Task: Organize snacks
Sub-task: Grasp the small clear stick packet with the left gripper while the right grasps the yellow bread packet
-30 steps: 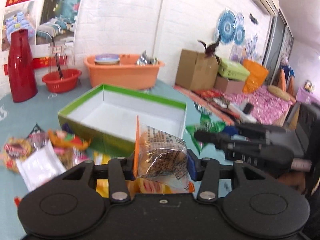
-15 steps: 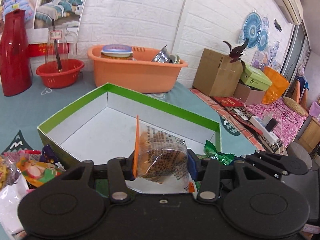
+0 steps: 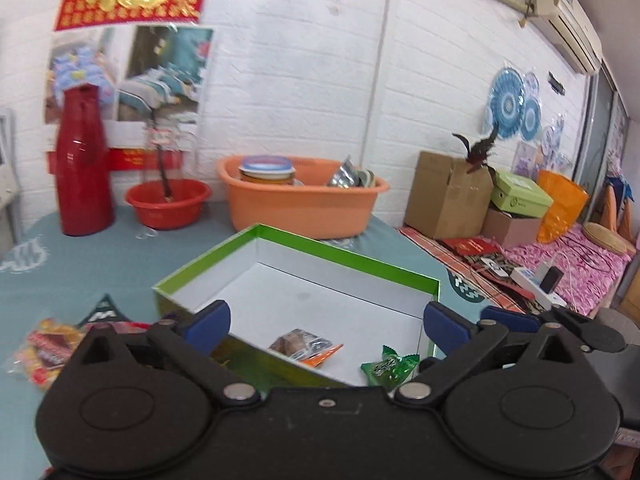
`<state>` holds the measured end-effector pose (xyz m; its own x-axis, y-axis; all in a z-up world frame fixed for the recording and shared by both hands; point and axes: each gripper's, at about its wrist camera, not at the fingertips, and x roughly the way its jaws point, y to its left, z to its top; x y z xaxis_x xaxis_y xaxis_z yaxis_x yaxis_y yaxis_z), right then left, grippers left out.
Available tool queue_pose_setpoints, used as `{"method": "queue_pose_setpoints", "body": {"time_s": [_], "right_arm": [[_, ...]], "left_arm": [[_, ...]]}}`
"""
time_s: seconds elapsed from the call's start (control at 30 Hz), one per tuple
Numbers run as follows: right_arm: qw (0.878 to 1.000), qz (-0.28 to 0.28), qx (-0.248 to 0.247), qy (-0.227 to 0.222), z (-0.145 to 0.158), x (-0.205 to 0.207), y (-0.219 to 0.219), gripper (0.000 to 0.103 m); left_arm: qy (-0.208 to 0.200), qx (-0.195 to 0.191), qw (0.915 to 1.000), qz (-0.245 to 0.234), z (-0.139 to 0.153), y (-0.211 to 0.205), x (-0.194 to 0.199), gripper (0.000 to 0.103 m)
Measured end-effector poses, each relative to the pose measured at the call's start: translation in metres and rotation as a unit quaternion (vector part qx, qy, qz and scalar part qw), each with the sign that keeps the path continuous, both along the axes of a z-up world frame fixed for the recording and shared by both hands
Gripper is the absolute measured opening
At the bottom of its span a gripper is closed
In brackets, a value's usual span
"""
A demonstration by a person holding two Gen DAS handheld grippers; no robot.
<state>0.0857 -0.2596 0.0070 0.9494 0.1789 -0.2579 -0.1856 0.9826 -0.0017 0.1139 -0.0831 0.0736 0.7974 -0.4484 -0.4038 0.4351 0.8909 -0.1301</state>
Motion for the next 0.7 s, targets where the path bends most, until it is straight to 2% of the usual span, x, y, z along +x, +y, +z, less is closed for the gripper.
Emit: {"method": "queue_pose_setpoints", "body": {"time_s": [0.1, 0.27, 0.37, 0.57, 0.7], "right_arm": [[0.999, 0.010, 0.023, 0.024, -0.006, -0.016, 0.005, 0.103], [0.996, 0.001, 0.047, 0.075, -0.024, -0.030, 0.022, 0.103], [0.995, -0.002, 0.043, 0.086, -0.033, -0.035, 0.035, 0.103], [0.993, 0.036, 0.050, 0.104, -0.039, -0.029, 0.054, 0.103], [0.994, 0.034, 0.021, 0.102, -0.039, -0.012, 0.073, 0.103]], "left_arm": [[-0.001, -0.008, 0.9998, 0.020, -0.003, 0.019, -0.026, 0.103], [0.028, -0.017, 0.9984, 0.045, -0.022, 0.043, -0.057, 0.103], [0.042, -0.014, 0.9978, 0.049, -0.034, 0.057, -0.074, 0.103], [0.062, -0.010, 0.9965, 0.055, -0.049, 0.076, -0.092, 0.103], [0.063, -0.017, 0.9966, 0.051, -0.053, 0.086, -0.099, 0.103]]}}
